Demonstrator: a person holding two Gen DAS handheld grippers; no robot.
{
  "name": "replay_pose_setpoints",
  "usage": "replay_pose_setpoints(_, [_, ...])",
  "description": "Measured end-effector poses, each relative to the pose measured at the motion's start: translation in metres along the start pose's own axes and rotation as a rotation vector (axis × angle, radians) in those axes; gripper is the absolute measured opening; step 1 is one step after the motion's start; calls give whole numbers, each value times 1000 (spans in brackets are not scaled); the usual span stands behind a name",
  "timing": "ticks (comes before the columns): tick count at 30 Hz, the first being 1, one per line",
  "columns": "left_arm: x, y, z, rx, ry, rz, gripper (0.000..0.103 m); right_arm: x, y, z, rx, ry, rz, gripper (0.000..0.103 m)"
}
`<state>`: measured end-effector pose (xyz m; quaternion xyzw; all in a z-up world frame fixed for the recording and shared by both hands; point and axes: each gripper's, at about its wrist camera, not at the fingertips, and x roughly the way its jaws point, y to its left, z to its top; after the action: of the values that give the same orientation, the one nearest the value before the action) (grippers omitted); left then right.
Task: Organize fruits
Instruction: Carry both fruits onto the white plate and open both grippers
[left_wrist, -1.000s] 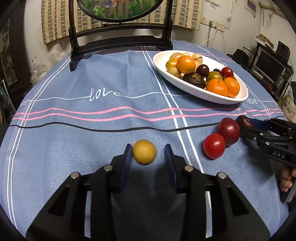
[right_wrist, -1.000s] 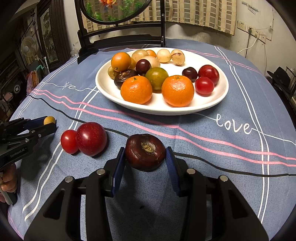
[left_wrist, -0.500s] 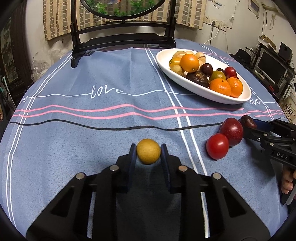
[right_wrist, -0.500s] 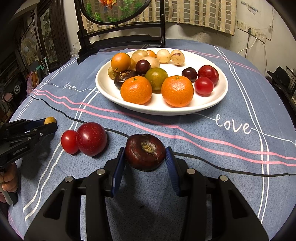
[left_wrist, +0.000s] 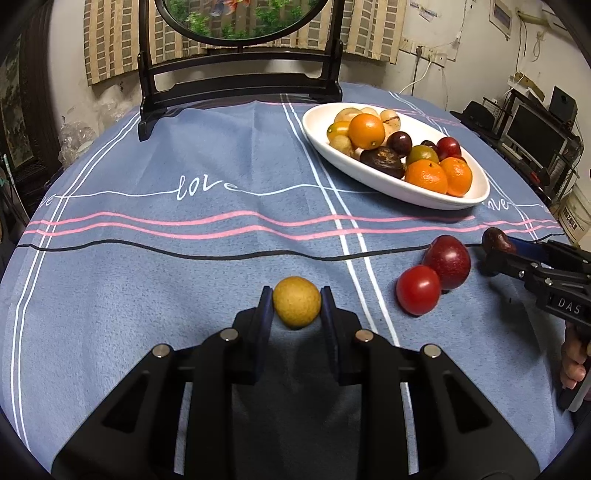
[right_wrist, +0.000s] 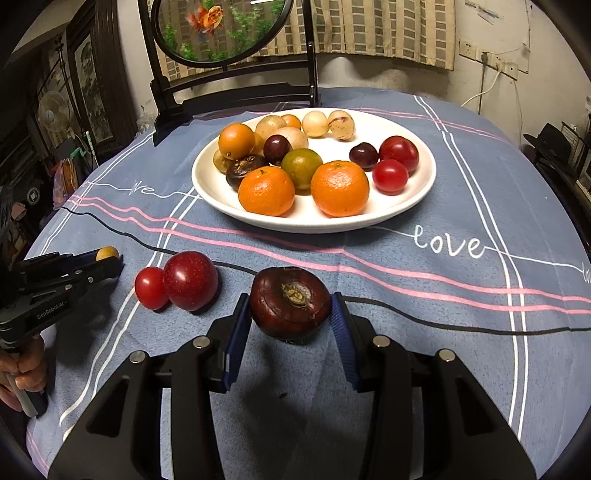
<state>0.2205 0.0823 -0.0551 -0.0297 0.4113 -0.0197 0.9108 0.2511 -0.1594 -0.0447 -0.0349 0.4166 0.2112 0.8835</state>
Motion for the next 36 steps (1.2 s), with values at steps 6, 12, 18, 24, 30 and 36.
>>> replay_pose_setpoints(6, [-9, -7, -3, -9, -15, -30, 26, -8, 4, 0, -10, -26, -1, 44])
replay_pose_setpoints(12, [-23, -17, 1, -30, -45, -74, 26, -18, 6, 3, -18, -67, -6, 44])
replay_pose_setpoints(18, [-29, -30, 14, -15, -64, -95, 26, -26, 7, 5, -24, -90, -2, 44])
replay_pose_setpoints(24, [-29, -44, 52, 8, -74, -132, 26, -38, 5, 24, -50, -139, -11, 44])
replay_pose_setpoints(30, [-3, -66, 110, 54, -88, -110, 26, -24, -23, 68, 9, -204, -7, 44])
replay_pose_setpoints(36, [48, -82, 153, 81, -79, -75, 26, 19, -55, 89, 97, -193, 27, 44])
